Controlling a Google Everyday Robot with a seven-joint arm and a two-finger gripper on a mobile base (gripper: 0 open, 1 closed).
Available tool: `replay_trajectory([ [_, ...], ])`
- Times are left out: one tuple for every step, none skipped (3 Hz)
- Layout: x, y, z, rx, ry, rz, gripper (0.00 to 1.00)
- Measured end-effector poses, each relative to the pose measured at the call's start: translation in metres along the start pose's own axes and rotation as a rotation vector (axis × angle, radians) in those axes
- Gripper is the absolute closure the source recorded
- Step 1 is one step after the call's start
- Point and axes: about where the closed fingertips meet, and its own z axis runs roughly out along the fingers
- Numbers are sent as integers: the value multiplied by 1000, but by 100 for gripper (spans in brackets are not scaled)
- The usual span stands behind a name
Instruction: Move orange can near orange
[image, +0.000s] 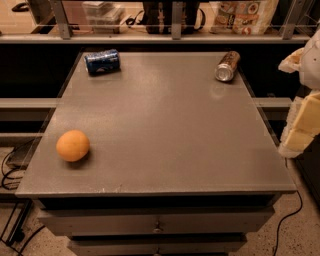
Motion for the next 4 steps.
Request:
replay_trajectory([
  [0, 0, 0, 0, 0, 0, 0],
  [-2, -3, -2, 13, -24, 5, 0],
  [-13, -15, 3, 46, -107, 33, 0],
  [-36, -37, 17, 98, -198, 70, 0],
])
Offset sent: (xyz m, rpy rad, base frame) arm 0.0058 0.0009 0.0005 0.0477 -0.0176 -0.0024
